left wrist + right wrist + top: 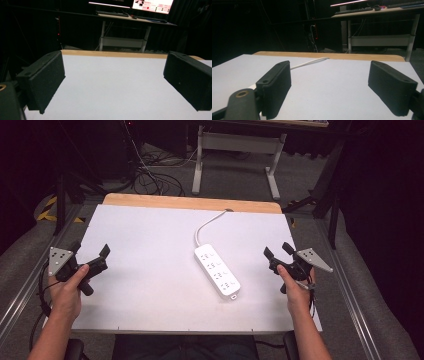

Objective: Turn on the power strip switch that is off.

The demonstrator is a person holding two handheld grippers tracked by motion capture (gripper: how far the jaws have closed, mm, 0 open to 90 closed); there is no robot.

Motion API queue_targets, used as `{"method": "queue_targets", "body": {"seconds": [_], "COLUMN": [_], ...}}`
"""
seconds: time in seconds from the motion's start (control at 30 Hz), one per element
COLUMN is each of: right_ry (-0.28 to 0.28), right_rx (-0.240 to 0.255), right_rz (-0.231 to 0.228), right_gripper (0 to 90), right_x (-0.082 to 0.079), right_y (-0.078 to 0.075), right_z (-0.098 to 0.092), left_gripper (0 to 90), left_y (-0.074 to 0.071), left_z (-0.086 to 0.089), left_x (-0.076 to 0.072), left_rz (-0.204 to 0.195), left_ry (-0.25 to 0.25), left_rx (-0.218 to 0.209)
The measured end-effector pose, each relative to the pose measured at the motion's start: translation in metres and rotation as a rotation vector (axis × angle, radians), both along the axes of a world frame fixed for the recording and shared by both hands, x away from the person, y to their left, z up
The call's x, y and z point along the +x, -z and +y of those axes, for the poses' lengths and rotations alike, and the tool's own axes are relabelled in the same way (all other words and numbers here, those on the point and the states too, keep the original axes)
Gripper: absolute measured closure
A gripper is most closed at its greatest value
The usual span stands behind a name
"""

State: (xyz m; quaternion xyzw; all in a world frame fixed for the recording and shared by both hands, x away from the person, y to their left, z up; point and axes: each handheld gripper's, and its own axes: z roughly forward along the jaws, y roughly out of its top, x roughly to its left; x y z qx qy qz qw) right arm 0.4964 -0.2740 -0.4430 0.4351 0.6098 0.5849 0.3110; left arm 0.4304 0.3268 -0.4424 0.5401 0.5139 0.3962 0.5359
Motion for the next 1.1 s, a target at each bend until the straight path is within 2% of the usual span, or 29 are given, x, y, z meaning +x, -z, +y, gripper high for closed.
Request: {"method": "queue_targets", "body": {"seconds": [0.27, 0.3, 0.33, 0.47, 0.5, 0.53, 0.7, 0.73, 0.8, 0.87, 0.9, 1.0, 1.1], "right_ry": [0.010, 0.010, 0.010, -0.005, -0.005, -0.019, -0.036, -0.051, -0.060, -0.083, -0.101, -0.140, -0.165], "right_rx": [0.012, 0.013, 0.013, 0.010, 0.010, 0.006, 0.008, 0.016, 0.018, 0.016, 0.015, 0.032, 0.032], "right_rz": [0.003, 0.002, 0.002, -0.006, -0.006, -0.006, -0.006, -0.012, -0.012, -0.002, 0.018, 0.086, 0.106], "right_gripper": [23.5, 29.6, 29.6, 43.3, 43.3, 50.4, 57.5, 63.9, 66.9, 74.5, 79.3, 85.9, 90.0], "right_x": [-0.001, -0.002, -0.002, -0.003, -0.003, -0.004, -0.005, -0.006, -0.006, -0.008, -0.009, -0.010, -0.011], "right_y": [0.000, -0.001, -0.001, -0.002, -0.002, -0.002, -0.003, -0.004, -0.004, -0.006, -0.007, -0.009, -0.011], "right_z": [-0.001, -0.002, -0.002, -0.004, -0.004, -0.004, -0.004, -0.004, -0.005, -0.005, -0.004, -0.005, -0.005], "left_gripper": [4.3, 4.3, 4.4, 4.5, 4.5, 4.6, 4.6, 4.7, 4.7, 4.7, 4.7, 4.9, 4.9], "left_y": [0.000, 0.000, 0.000, 0.000, 0.000, 0.000, 0.000, 0.000, 0.000, 0.000, 0.000, 0.000, 0.000], "left_z": [0.000, -0.001, -0.001, -0.001, -0.002, -0.001, -0.001, -0.002, -0.002, -0.002, -0.002, -0.002, -0.002], "left_x": [0.002, 0.002, 0.002, 0.003, 0.003, 0.003, 0.003, 0.004, 0.004, 0.004, 0.004, 0.004, 0.004], "left_rz": [0.000, 0.000, 0.000, -0.002, -0.002, 0.001, 0.000, 0.000, 0.000, 0.000, 0.000, 0.000, -0.001], "left_ry": [0.003, 0.005, 0.005, 0.006, 0.006, 0.009, 0.010, 0.011, 0.012, 0.012, 0.013, 0.013, 0.015], "left_rx": [0.000, 0.001, 0.001, 0.000, -0.002, 0.001, -0.002, -0.001, -0.001, -0.001, -0.001, -0.002, -0.002]}}
